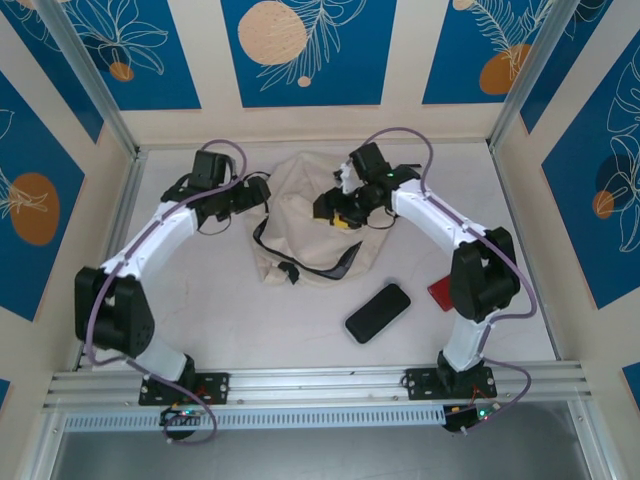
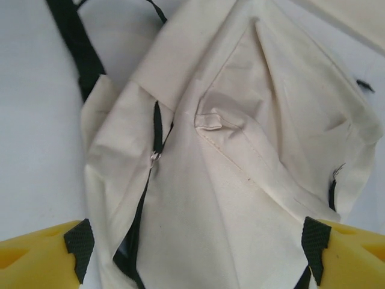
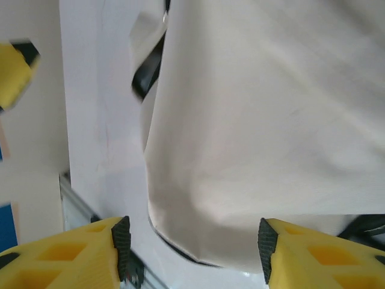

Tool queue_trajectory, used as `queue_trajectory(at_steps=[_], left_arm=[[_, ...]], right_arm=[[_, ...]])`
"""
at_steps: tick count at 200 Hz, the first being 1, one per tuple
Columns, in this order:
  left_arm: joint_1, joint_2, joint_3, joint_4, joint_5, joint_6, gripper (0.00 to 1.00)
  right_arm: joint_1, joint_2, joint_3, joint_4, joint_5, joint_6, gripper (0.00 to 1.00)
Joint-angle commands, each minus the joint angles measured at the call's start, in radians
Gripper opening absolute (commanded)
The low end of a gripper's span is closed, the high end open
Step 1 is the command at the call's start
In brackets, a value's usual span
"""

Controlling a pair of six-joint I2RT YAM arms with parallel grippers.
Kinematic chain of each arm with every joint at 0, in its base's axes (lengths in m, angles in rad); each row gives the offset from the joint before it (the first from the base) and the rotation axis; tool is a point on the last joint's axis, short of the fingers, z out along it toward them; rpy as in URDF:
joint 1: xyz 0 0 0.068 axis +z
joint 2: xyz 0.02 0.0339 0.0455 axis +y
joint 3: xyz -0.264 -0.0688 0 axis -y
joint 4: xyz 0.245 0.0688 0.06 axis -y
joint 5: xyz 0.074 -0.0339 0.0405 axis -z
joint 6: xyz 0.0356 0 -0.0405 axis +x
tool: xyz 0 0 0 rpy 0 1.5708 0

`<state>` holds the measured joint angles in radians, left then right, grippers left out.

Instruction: Pack the student bag

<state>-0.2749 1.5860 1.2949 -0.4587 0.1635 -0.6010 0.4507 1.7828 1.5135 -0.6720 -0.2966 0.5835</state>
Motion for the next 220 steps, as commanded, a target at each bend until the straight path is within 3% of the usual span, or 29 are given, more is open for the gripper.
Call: queue_trajectory(at_steps=[1, 56, 100, 137, 169, 220], left_arm=[[0.001, 0.092, 0.095, -0.02, 0.085, 0.115, 0.88], [-0.036, 0.38, 0.381, -0.124, 0.141, 0.21, 0.69], [-0.105, 0.59, 0.569, -0.089, 0.149, 0.161, 0.56], [-0.166, 0.713, 0.661, -0.11, 0.129, 0.12, 0.54], [-0.17, 0.732, 0.602, -0.151, 0.083, 0.096, 0.5], [-0.169, 0.606, 0.311, -0.094, 0.06, 0.066, 0.47]], right_arm=[[-0.045, -0.011, -0.062, 0.034, 0.103, 0.078, 0.61], [-0.123, 0.063, -0.122, 0.103, 0.132, 0.169, 0.63], [-0.149, 0.152, -0.113, 0.147, 0.098, 0.2, 0.64], [-0.158, 0.218, -0.082, 0.18, 0.046, 0.201, 0.63], [-0.16, 0.295, -0.01, 0.184, 0.013, 0.181, 0.61], [-0.147, 0.444, 0.191, 0.19, -0.066, 0.147, 0.58]])
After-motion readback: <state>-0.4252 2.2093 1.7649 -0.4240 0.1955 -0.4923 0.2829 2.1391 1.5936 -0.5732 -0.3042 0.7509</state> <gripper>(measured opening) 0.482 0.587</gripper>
